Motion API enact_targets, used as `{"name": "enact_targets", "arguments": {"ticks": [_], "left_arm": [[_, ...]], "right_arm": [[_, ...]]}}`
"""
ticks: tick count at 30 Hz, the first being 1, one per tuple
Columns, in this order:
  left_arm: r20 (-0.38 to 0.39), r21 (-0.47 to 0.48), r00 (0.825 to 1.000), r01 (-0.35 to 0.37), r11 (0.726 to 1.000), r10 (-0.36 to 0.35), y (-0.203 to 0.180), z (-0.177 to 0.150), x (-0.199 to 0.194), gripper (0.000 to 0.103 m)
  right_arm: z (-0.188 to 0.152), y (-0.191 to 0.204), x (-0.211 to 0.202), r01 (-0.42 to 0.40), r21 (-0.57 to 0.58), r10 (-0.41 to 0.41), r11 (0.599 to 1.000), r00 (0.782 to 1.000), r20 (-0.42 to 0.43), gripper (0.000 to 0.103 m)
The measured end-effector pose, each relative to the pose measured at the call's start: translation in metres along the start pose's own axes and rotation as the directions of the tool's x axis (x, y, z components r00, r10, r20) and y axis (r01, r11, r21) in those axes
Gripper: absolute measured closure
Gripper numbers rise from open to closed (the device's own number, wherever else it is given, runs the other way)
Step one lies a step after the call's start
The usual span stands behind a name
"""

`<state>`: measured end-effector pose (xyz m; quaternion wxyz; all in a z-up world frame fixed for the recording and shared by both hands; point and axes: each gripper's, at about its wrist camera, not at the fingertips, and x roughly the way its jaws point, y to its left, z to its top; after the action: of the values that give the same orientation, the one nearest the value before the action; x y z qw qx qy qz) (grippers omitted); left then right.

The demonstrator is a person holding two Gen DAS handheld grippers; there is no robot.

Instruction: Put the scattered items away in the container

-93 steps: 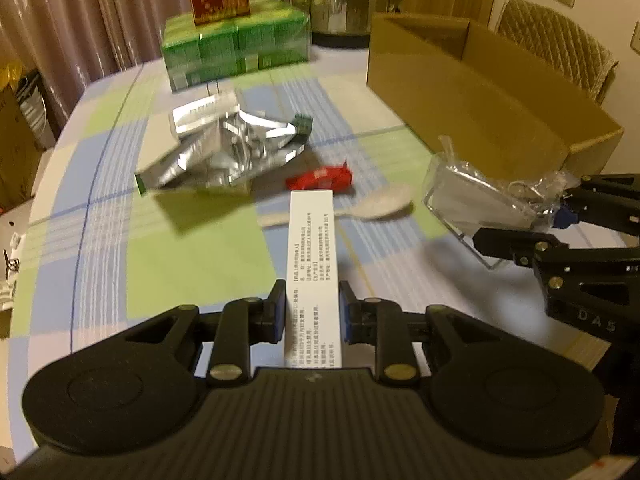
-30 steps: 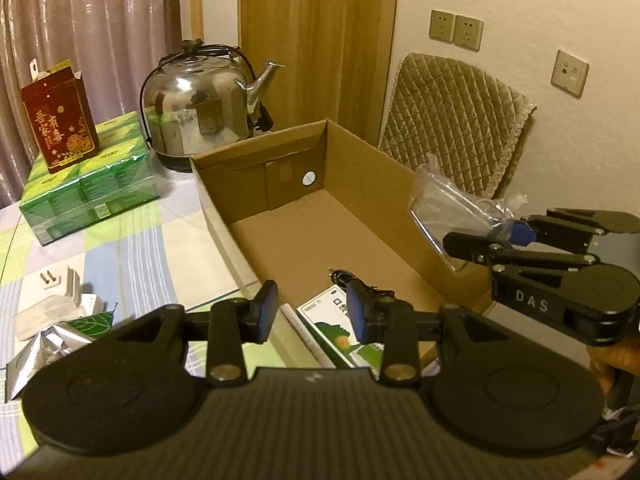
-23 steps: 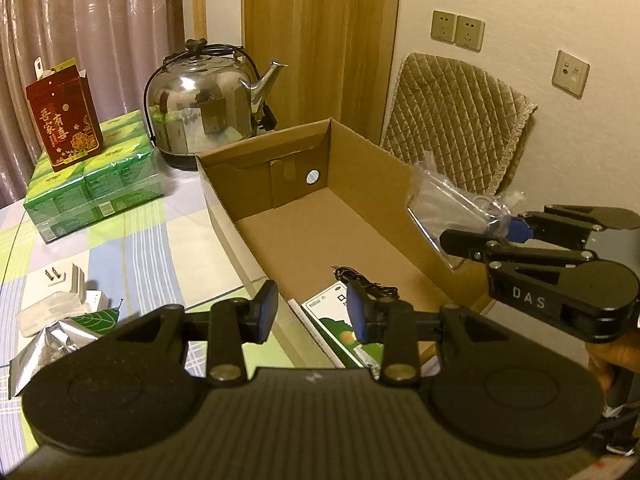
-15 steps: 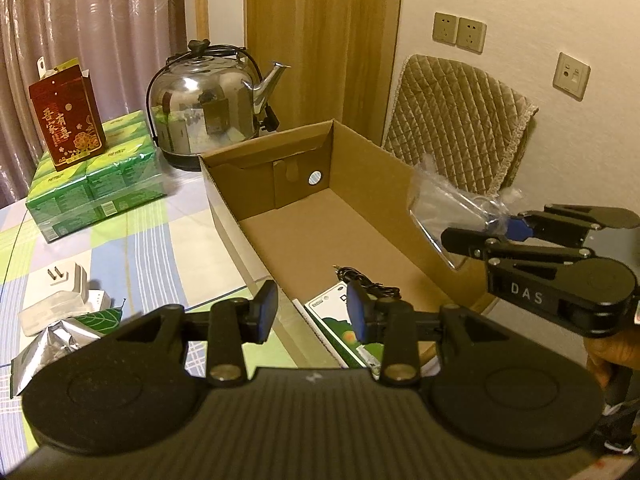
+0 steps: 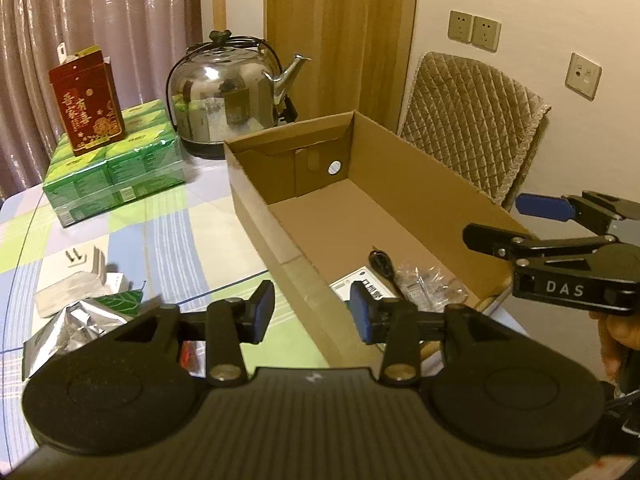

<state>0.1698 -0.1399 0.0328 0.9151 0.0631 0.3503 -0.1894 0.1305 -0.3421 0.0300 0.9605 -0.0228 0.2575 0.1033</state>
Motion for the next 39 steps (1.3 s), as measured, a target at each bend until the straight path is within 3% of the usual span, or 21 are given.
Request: {"name": "enact_targets", "arguments": {"ticks": [13, 20, 30, 39], "left_arm": [[-0.002, -0.044, 0.999, -0.052, 0.998, 0.052, 0.025, -0.022, -0.029, 0.049], [-0.006, -0.075, 0.996, -0.088, 0.993, 0.088, 0.040, -0.040, -0.045, 0.036], [-0.006, -0.115, 0.986, -0.167, 0.979, 0.167, 0.078, -0.065, -0.076, 0.016], [-0.041, -0.144, 0.968, -0.249, 0.958, 0.246, 0.125, -0.098, -0.102, 0.010]], "right_arm": [[-0.004, 0.021, -0.017, -0.029, 0.020, 0.029, 0.999, 1.000, -0.004, 0.020], [0.002, 0.042, -0.029, -0.065, 0.007, 0.065, 0.998, 0.998, 0.009, 0.013], [0.014, 0.088, -0.036, -0.120, -0.037, 0.121, 0.992, 0.992, 0.022, 0.006], [0.008, 0.143, -0.032, -0.212, -0.097, 0.213, 0.972, 0.977, 0.002, 0.004]]}}
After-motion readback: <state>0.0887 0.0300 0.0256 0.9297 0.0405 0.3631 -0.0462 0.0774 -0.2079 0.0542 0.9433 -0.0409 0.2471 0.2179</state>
